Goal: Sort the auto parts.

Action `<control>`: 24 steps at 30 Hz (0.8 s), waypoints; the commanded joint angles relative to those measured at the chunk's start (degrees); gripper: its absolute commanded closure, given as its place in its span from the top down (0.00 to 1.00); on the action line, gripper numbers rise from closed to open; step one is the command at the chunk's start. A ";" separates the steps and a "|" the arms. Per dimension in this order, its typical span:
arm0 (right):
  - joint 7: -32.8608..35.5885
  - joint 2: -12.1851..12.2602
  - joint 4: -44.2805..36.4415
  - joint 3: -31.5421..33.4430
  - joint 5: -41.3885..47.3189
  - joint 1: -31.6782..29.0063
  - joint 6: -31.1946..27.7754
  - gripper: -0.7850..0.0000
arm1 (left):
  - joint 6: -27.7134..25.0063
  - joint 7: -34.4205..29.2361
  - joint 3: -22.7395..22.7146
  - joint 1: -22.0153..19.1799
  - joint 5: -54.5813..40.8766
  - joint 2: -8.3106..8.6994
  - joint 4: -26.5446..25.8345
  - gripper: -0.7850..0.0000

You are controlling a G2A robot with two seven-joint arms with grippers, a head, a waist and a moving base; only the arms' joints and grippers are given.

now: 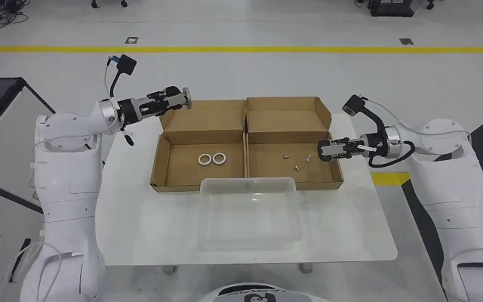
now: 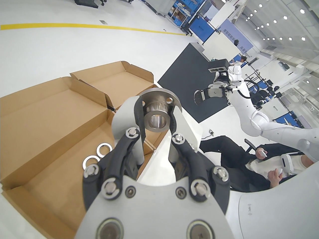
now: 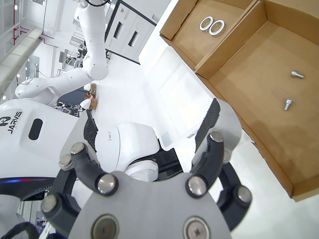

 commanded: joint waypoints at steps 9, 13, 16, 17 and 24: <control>0.00 0.00 0.00 0.00 0.00 0.00 0.00 1.00 | 8.64 5.82 10.41 -4.11 26.15 0.21 5.86 0.00; 0.00 0.00 0.00 0.00 0.00 0.00 0.00 1.00 | 10.80 6.86 14.43 -5.66 30.67 -0.09 9.21 0.00; 0.00 0.00 0.00 0.00 0.00 0.00 0.00 1.00 | 12.32 7.58 17.27 -6.73 34.86 -0.30 11.42 0.00; 0.00 0.00 0.00 0.00 0.00 0.00 0.00 1.00 | 12.81 7.20 18.18 -6.92 35.67 -0.38 12.28 0.00; 0.00 0.00 0.00 0.00 0.00 0.00 0.00 1.00 | 13.78 5.89 22.86 -8.73 41.68 -0.67 15.33 0.00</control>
